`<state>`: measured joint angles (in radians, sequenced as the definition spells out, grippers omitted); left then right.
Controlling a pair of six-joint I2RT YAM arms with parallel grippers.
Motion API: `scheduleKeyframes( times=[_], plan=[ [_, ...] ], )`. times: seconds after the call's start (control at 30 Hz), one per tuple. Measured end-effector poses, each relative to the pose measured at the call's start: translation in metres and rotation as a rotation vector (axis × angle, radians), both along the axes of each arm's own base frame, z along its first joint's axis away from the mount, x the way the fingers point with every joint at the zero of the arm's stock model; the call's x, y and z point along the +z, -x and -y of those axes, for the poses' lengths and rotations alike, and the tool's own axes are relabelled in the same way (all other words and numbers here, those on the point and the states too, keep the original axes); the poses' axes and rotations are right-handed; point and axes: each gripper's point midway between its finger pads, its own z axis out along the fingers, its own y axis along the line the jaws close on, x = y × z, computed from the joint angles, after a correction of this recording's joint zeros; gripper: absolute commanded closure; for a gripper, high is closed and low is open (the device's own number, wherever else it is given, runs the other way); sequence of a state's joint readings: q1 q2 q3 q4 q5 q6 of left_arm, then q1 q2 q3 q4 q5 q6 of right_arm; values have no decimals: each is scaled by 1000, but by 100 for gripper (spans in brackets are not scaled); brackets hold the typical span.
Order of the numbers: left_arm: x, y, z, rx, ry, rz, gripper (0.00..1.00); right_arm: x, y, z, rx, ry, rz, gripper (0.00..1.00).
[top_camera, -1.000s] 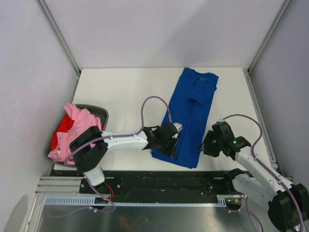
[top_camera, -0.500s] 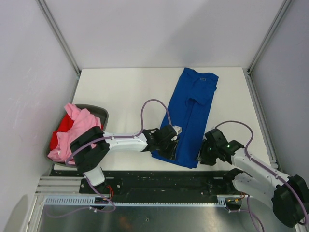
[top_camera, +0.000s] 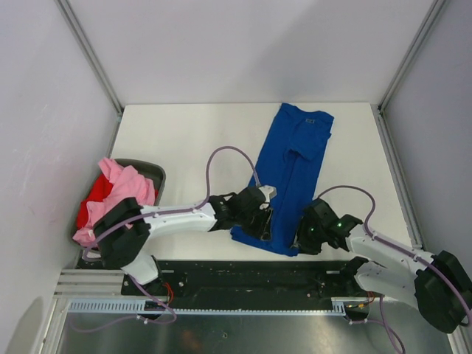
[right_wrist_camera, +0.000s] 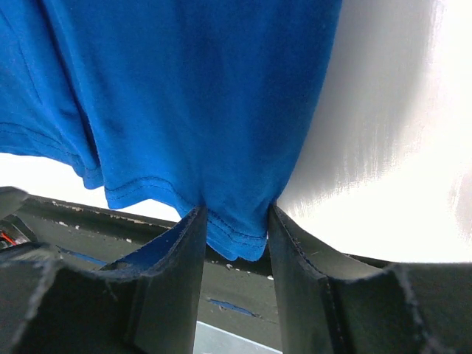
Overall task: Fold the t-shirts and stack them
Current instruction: Grab the bottom of the folded rectangular tshirt with both arms
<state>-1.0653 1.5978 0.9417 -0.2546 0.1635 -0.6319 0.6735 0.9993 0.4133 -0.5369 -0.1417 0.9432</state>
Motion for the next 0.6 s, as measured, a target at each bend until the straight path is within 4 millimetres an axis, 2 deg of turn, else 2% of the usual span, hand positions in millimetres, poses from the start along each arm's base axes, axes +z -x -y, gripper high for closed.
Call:
scheduleKeyframes(
  times=[0.1,0.2,0.3,0.4,0.5,0.6],
  plan=[
    [13,-5,-4,16,34,19,57,0,0,-2,1,-5,2,58],
    [18,-12,-16,56,47,28,56,0,0,-3,4,-5,3,69],
    [15,-22,-33,118,38,32,55,-1,1,-1,5,4,-1,84],
    [7,-32,-54,186,13,33,54,-2,1,2,-1,14,-6,93],
    [1,-38,-69,232,-2,28,54,-2,-2,8,-20,20,-9,97],
    [0,-42,-75,253,-6,25,53,0,-5,16,-46,24,-4,99]
  ],
)
